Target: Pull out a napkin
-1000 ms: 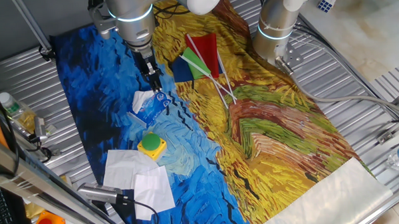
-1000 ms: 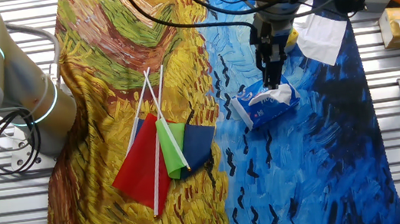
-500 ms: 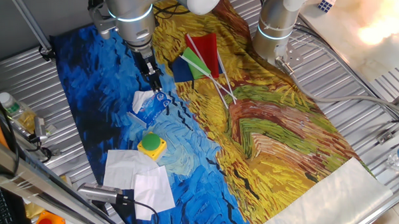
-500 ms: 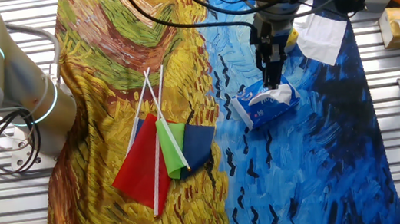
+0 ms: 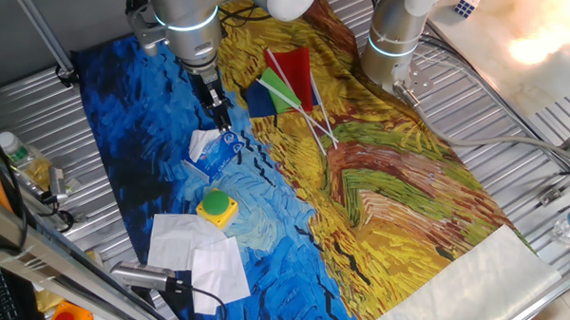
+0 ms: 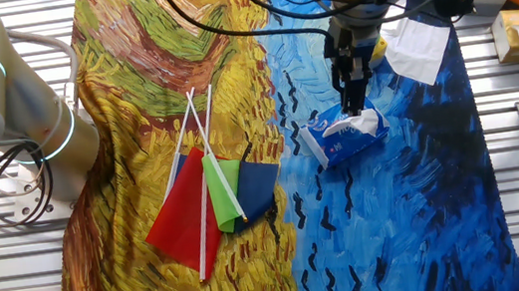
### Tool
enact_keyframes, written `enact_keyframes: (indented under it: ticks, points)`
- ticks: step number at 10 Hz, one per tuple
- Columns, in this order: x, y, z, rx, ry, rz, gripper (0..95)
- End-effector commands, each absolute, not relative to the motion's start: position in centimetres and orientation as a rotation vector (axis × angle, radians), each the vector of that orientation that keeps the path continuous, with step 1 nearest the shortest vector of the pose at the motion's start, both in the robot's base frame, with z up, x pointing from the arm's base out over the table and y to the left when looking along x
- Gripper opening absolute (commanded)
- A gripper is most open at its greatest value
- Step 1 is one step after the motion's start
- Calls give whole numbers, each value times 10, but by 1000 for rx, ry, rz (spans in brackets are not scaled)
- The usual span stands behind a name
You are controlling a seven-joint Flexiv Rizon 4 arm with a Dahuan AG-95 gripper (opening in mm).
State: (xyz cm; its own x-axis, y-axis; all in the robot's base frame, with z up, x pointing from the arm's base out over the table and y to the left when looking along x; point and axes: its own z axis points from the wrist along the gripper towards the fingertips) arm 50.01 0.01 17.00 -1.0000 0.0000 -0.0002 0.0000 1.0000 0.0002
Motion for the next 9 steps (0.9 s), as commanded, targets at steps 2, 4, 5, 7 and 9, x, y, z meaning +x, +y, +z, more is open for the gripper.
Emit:
enact_keyframes:
  ticks: [2, 4, 5, 7, 9]
  points:
    - [501, -2, 182, -228, 3092, -65, 0]
    - [504, -4, 212, -249, 3117, -125, 0]
    - [504, -4, 219, -247, 3119, -123, 0]
    - [505, -3, 234, -247, 3133, -114, 0]
    - [505, -3, 238, -249, 3130, -110, 0]
